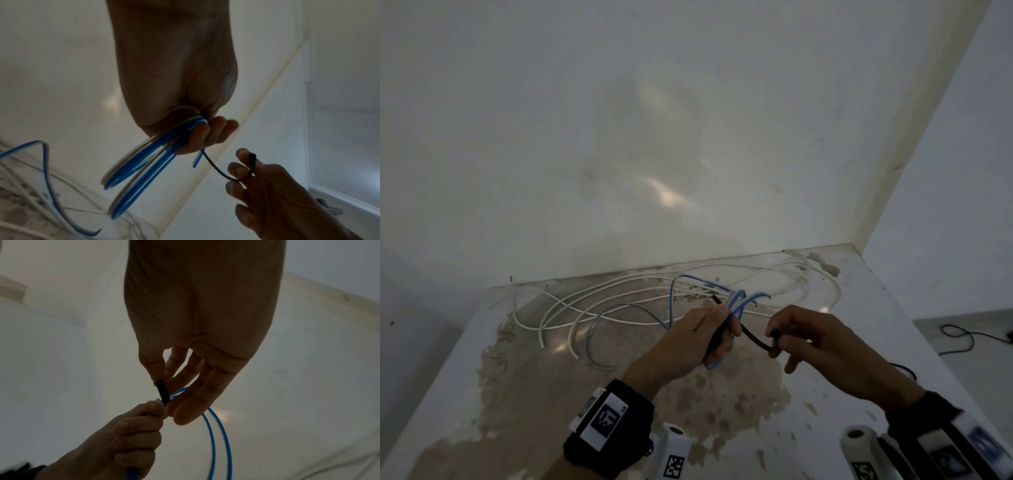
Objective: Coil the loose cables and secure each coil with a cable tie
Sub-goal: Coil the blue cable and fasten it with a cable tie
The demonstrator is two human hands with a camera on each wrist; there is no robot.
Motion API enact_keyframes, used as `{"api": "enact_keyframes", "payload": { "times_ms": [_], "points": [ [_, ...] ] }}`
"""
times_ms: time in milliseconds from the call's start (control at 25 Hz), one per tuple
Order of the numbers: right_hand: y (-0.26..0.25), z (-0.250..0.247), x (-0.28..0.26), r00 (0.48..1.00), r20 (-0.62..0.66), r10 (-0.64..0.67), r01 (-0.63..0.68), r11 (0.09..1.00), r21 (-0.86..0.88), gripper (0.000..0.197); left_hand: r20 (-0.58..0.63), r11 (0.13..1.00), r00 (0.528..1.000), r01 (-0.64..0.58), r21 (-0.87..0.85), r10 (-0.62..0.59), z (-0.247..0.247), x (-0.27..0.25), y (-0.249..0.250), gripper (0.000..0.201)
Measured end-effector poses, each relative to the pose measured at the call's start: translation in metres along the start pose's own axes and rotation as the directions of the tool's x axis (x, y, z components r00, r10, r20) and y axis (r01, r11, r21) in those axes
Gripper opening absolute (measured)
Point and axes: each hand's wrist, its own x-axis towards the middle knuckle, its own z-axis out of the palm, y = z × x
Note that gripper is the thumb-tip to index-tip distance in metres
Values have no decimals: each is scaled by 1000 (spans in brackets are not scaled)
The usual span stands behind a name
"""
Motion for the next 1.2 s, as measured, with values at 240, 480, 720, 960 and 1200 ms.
{"api": "enact_keyframes", "payload": {
  "times_ms": [240,480,720,960,1200],
  "points": [
    [-12,12,22,988,0,-153,152,983,105,14,-12,995,998,55,84,-54,4,-4,12,51],
    [-10,20,25,985,-65,-161,170,971,171,13,-70,974,988,146,171,-136,-5,-5,14,55],
    [-11,28,34,988,-121,-91,115,971,211,16,-191,987,975,129,91,-110,-1,1,9,24],
    [-8,45,45,931,-364,41,70,955,288,18,-326,854,935,55,517,137,6,1,2,31],
    [-6,51,50,910,-414,-29,125,970,206,14,-341,928,934,25,373,112,1,3,5,39]
  ]
}}
